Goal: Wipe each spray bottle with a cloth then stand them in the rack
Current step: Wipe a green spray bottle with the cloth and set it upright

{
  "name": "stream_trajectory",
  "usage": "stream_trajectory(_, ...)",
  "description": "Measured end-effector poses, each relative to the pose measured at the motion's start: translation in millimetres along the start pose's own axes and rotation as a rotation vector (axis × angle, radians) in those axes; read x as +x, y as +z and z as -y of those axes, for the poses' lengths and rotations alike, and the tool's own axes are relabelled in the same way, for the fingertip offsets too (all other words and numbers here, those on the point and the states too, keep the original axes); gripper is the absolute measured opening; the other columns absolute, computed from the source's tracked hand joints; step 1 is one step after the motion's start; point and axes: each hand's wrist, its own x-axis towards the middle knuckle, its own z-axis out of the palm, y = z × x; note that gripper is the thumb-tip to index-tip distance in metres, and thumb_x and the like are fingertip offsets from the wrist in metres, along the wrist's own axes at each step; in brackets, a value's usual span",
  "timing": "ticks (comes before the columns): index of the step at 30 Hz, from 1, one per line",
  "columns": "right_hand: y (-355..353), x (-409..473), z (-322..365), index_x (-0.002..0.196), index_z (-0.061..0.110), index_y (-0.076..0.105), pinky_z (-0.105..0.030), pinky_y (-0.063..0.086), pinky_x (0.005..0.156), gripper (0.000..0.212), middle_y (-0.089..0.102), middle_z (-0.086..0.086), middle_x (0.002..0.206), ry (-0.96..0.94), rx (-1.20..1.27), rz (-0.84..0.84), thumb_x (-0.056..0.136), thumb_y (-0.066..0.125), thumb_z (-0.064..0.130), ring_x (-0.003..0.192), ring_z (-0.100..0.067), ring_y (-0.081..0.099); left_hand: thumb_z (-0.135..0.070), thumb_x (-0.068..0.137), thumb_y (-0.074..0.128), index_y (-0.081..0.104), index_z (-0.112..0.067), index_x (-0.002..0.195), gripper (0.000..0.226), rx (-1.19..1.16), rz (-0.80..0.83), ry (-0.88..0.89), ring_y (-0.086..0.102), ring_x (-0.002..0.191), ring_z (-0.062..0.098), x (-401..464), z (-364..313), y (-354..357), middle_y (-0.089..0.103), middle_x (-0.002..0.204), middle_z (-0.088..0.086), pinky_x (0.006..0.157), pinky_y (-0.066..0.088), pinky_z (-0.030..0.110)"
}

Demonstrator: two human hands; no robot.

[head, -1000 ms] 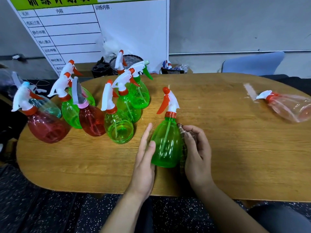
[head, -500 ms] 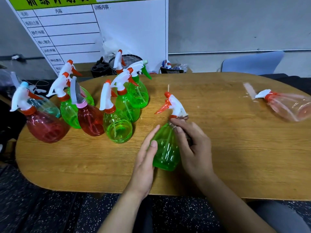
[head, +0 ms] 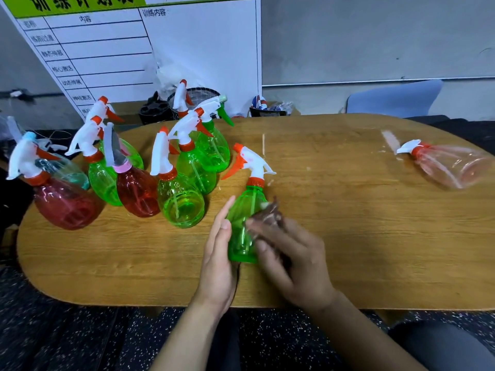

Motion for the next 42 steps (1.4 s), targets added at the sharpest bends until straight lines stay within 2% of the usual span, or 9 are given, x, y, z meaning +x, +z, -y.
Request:
stream_trajectory(5, 4.8, 21.9, -13.8, 0.134, 0.020, 0.070, -0.028, 0.052, 0.072, 0.032, 0.070, 0.007, 0.101, 0.395, 0.014, -0.113, 0.107, 0.056, 0.028, 0.089, -0.009, 0.066, -0.046, 0.103, 0.056, 0.058, -0.041, 0.150, 0.047, 0.078, 0.089, -0.013, 0.045, 0.153, 0.025, 0.3, 5.7, -1.6, 0.055, 0.160, 0.000, 0.128, 0.027, 0.060)
stream_trajectory(9, 15.0, 13.6, -2.9, 0.133, 0.014, 0.071, -0.020, 0.051, 0.068, 0.034, 0.064, 0.007, 0.100, 0.232, -0.054, -0.064, 0.104, 0.057, 0.025, 0.083, 0.000, 0.062, -0.034, 0.105, 0.047, 0.059, -0.031, 0.150, 0.046, 0.013, 0.024, 0.016, 0.051, 0.148, 0.030, 3.3, 8.5, -5.6, 0.059, 0.156, 0.009, 0.128, 0.029, 0.061)
stream_trajectory(15, 17.5, -16.6, 5.5, 0.130, 0.013, 0.073, -0.034, 0.057, 0.069, 0.032, 0.065, -0.008, 0.096, -0.055, -0.068, 0.119, 0.104, 0.061, 0.026, 0.082, -0.021, 0.067, -0.044, 0.103, 0.048, 0.063, -0.040, 0.145, 0.044, -0.059, -0.035, 0.002, 0.057, 0.143, 0.034, 5.2, 2.3, -2.2, 0.061, 0.152, 0.010, 0.125, 0.034, 0.060)
stream_trajectory(19, 4.8, -1.4, 0.7, 0.130, 0.012, 0.072, -0.015, 0.045, 0.072, 0.031, 0.059, 0.013, 0.099, 0.108, 0.014, -0.040, 0.103, 0.058, 0.020, 0.085, 0.005, 0.056, -0.040, 0.105, 0.049, 0.057, -0.030, 0.152, 0.049, -0.007, 0.003, 0.018, 0.053, 0.146, 0.030, 2.1, 3.7, -2.1, 0.059, 0.155, 0.008, 0.126, 0.032, 0.061)
stream_trajectory(24, 3.7, 23.6, -13.1, 0.129, 0.022, 0.074, -0.020, 0.039, 0.061, 0.032, 0.056, 0.004, 0.084, 0.367, -0.011, -0.124, 0.106, 0.053, 0.029, 0.070, -0.011, 0.056, -0.050, 0.100, 0.057, 0.061, -0.044, 0.147, 0.048, 0.102, 0.091, 0.005, 0.043, 0.154, 0.020, 1.2, 7.3, -0.1, 0.054, 0.160, -0.005, 0.129, 0.026, 0.058)
stream_trajectory(30, 14.1, 17.9, -3.3, 0.127, 0.012, 0.075, -0.032, 0.051, 0.059, 0.032, 0.054, 0.006, 0.091, 0.156, -0.077, -0.038, 0.102, 0.059, 0.024, 0.072, -0.008, 0.055, -0.035, 0.107, 0.046, 0.060, -0.032, 0.149, 0.045, -0.074, 0.025, -0.022, 0.051, 0.148, 0.029, 3.6, 9.1, -1.1, 0.059, 0.155, 0.009, 0.128, 0.029, 0.059)
stream_trajectory(36, 14.9, -5.4, 3.5, 0.125, 0.012, 0.076, -0.036, 0.056, 0.063, 0.031, 0.065, -0.007, 0.096, -0.022, -0.096, 0.080, 0.097, 0.066, 0.018, 0.075, -0.021, 0.064, -0.064, 0.097, 0.059, 0.056, -0.037, 0.152, 0.062, -0.151, 0.011, -0.042, 0.051, 0.146, 0.040, 2.8, 3.1, -0.7, 0.058, 0.154, 0.017, 0.126, 0.028, 0.066)
stream_trajectory(39, 7.0, -2.7, 7.6, 0.123, 0.011, 0.077, -0.020, 0.049, 0.068, 0.028, 0.063, 0.008, 0.097, 0.049, 0.021, 0.043, 0.098, 0.065, 0.017, 0.080, 0.001, 0.057, -0.064, 0.089, 0.076, 0.052, -0.032, 0.156, 0.077, -0.125, -0.009, -0.025, 0.050, 0.147, 0.039, 0.6, 2.2, 0.3, 0.056, 0.157, 0.016, 0.126, 0.029, 0.065)
stream_trajectory(42, 5.8, 6.4, 5.1, 0.123, 0.014, 0.075, -0.022, 0.047, 0.072, 0.027, 0.068, 0.009, 0.097, 0.325, 0.175, -0.178, 0.102, 0.059, 0.018, 0.084, -0.005, 0.063, -0.056, 0.082, 0.086, 0.050, -0.032, 0.156, 0.086, -0.146, 0.009, -0.048, 0.053, 0.146, 0.034, -0.7, 0.9, 0.7, 0.059, 0.155, 0.010, 0.122, 0.038, 0.057)
